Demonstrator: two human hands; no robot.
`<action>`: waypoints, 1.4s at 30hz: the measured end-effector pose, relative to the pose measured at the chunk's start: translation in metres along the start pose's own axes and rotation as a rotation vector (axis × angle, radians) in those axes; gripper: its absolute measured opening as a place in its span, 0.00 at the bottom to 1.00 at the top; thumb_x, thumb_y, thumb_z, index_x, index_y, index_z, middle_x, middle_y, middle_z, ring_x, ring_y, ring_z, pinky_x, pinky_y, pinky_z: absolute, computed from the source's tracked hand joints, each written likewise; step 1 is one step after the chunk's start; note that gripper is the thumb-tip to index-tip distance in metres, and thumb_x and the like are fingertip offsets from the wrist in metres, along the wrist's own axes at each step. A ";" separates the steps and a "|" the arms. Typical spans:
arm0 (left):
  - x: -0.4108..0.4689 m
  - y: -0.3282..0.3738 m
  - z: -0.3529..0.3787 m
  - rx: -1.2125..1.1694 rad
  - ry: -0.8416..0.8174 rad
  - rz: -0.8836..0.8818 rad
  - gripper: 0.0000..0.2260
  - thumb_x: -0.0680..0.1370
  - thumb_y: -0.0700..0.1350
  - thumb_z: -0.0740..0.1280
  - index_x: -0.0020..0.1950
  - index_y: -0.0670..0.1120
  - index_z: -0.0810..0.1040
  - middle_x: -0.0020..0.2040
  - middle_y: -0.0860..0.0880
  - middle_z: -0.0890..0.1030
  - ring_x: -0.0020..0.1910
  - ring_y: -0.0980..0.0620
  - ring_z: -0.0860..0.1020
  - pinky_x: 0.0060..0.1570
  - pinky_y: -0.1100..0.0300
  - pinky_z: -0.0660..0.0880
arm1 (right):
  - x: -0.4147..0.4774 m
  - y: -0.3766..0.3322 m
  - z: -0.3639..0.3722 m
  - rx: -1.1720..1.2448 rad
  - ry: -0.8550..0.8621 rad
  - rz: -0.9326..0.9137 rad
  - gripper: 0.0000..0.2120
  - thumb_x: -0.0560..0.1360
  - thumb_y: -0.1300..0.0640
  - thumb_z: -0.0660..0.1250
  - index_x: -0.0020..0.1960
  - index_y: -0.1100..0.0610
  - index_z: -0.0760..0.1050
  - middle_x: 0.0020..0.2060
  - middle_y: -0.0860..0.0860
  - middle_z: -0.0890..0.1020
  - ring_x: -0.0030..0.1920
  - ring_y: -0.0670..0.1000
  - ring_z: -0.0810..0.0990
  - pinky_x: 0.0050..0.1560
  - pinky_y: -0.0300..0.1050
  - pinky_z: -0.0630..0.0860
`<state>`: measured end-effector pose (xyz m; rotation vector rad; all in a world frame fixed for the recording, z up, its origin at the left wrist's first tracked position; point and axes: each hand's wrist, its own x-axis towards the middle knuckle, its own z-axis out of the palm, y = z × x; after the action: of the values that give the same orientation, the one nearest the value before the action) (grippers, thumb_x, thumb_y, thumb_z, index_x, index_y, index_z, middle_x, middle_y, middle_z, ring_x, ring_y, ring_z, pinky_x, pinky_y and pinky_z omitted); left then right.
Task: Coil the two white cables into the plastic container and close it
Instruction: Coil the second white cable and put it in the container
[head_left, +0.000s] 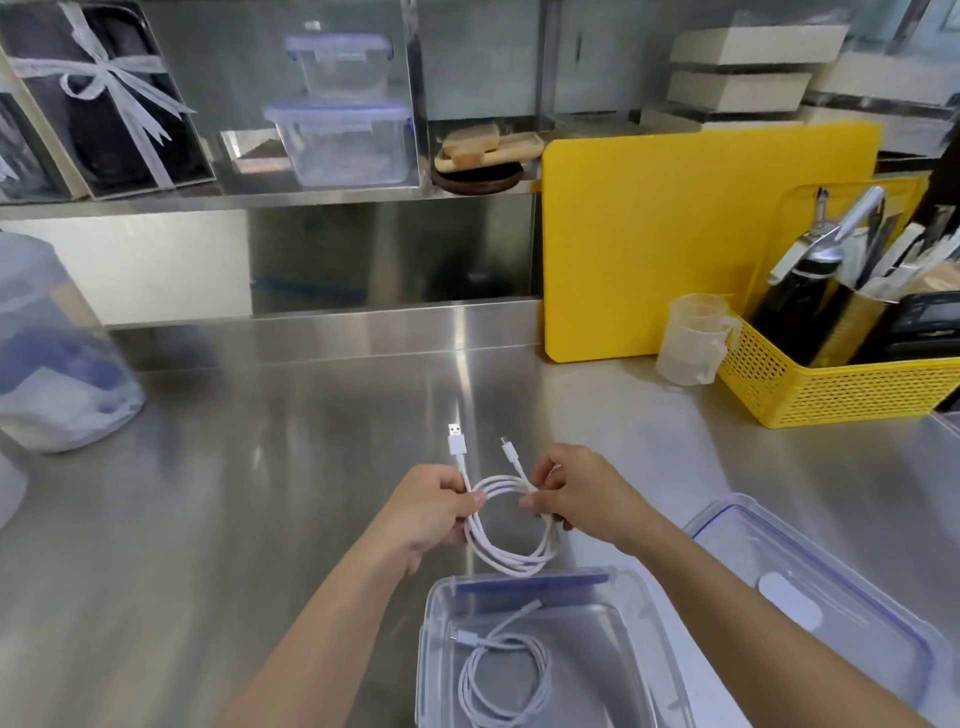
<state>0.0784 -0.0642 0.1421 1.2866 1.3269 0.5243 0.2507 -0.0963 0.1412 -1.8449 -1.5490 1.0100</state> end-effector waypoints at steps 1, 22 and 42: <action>-0.002 -0.001 0.004 0.014 0.013 0.017 0.04 0.75 0.35 0.68 0.42 0.37 0.74 0.35 0.43 0.75 0.31 0.51 0.75 0.30 0.62 0.77 | -0.005 0.001 -0.001 -0.003 -0.004 0.005 0.08 0.69 0.60 0.73 0.40 0.57 0.72 0.32 0.53 0.81 0.28 0.48 0.77 0.29 0.38 0.74; -0.052 -0.060 0.088 0.347 0.025 0.006 0.11 0.73 0.45 0.71 0.35 0.48 0.71 0.40 0.43 0.83 0.40 0.44 0.82 0.45 0.49 0.79 | -0.085 0.059 0.031 -0.926 0.125 0.033 0.06 0.74 0.59 0.65 0.51 0.57 0.75 0.49 0.56 0.80 0.53 0.56 0.74 0.56 0.48 0.63; -0.062 -0.064 0.112 1.188 0.085 0.408 0.12 0.79 0.45 0.57 0.59 0.45 0.74 0.55 0.46 0.81 0.53 0.45 0.79 0.45 0.55 0.73 | -0.095 0.083 0.044 -0.879 0.270 -0.256 0.05 0.64 0.61 0.68 0.30 0.56 0.75 0.26 0.51 0.80 0.31 0.53 0.77 0.35 0.48 0.70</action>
<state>0.1391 -0.1796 0.0834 2.5559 1.4837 -0.0071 0.2579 -0.2090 0.0701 -2.0961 -2.1622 -0.0951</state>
